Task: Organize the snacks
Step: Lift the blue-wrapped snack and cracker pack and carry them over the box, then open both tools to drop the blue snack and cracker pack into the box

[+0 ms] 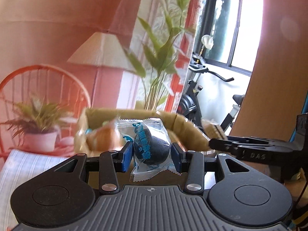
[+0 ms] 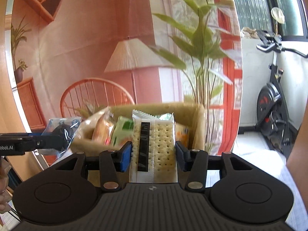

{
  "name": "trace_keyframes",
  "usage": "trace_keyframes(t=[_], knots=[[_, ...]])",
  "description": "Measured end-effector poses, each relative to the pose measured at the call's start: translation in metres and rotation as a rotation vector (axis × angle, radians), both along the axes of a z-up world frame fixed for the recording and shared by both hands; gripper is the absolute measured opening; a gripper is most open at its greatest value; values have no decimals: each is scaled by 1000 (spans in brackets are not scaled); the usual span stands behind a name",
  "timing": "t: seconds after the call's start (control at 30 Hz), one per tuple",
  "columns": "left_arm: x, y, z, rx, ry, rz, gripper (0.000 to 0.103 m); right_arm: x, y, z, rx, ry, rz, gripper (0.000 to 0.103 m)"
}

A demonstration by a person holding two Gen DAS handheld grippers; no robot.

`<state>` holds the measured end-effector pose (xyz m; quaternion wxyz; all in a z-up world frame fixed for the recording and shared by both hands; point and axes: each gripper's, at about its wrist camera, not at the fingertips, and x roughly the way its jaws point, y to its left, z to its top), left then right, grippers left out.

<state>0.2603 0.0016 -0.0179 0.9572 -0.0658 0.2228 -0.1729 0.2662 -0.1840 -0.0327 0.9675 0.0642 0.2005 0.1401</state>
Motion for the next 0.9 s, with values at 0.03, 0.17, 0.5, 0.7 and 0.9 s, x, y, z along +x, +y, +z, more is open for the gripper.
trace_keyframes(t=[0.03,0.17,0.5,0.7,0.9], knots=[[8,-4,3,0,-3,-7,45,7,0,2,-5,-6,-2,50],[42,-16,6,-28,23,-30,45,35,-2,8,-8,-20,-14,50],[98,-33,-21,-37,114,-44,45,91,-7,-7,3,25,-31,50],[108,-31,-27,-35,121,-56,50,107,0,-20,35,64,-4,50],[105,-25,-16,-22,90,-47,63,112,9,-27,33,85,9,59]])
